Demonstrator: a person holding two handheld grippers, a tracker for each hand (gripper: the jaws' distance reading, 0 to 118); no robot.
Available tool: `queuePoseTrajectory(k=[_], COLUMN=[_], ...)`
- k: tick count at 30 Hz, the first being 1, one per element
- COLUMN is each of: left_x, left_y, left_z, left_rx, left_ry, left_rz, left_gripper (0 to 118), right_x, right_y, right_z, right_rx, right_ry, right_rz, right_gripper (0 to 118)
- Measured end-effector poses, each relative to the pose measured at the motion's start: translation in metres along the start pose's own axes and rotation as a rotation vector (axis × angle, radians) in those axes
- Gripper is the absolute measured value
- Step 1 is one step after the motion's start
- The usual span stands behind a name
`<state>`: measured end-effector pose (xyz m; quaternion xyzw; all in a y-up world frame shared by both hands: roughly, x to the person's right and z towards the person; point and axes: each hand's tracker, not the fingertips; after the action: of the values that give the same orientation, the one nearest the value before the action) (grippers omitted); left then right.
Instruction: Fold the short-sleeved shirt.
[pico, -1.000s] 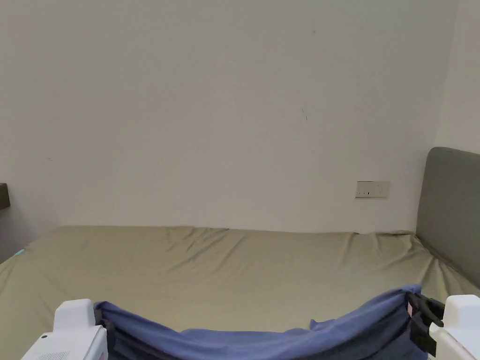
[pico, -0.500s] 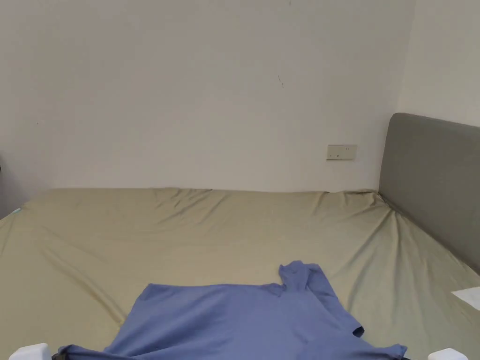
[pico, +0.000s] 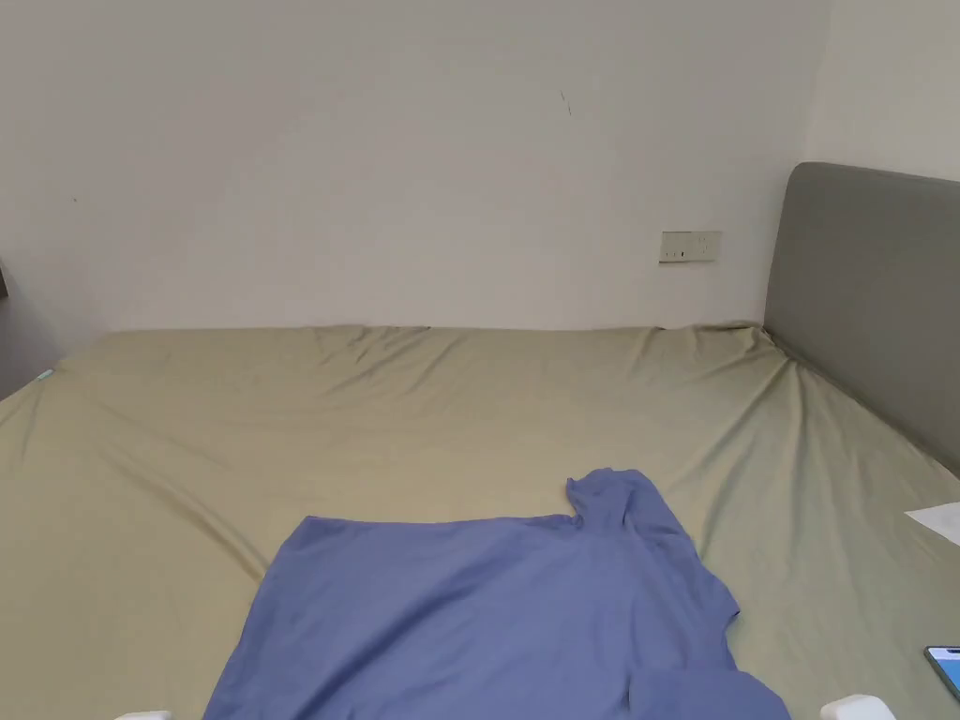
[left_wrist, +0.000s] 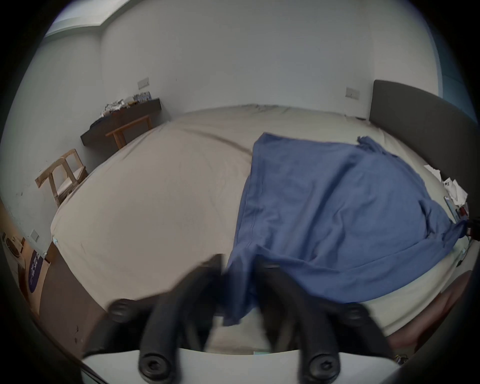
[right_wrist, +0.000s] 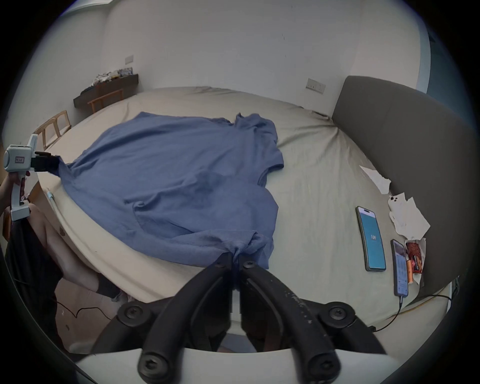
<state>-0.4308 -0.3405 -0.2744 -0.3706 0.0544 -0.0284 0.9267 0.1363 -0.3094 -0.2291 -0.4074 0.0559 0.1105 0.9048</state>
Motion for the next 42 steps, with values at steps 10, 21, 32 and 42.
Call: queuePoseTrajectory(k=[10, 21, 32, 42], left_x=[-0.006, 0.000, -0.034, -0.014], left_y=[-0.006, -0.070, -0.026, -0.026], left_z=[0.085, 0.162, 0.031, -0.015], left_rx=[0.276, 0.257, -0.045, -0.114], left_ry=[-0.074, -0.055, -0.102, -0.113], left_rz=[0.027, -0.033, 0.047, -0.134], left_gripper=[81, 0, 69, 4], right_x=[-0.016, -0.117, -0.134, -0.120], right_y=[-0.016, -0.059, -0.046, -0.050], right_z=[0.069, 0.125, 0.118, 0.124], right_rx=[0.303, 0.380, 0.342, 0.318], right_ry=[-0.048, 0.171, 0.195, 0.169], right_rz=[-0.112, -0.103, -0.042, -0.115], right_gripper=[107, 2, 2, 2])
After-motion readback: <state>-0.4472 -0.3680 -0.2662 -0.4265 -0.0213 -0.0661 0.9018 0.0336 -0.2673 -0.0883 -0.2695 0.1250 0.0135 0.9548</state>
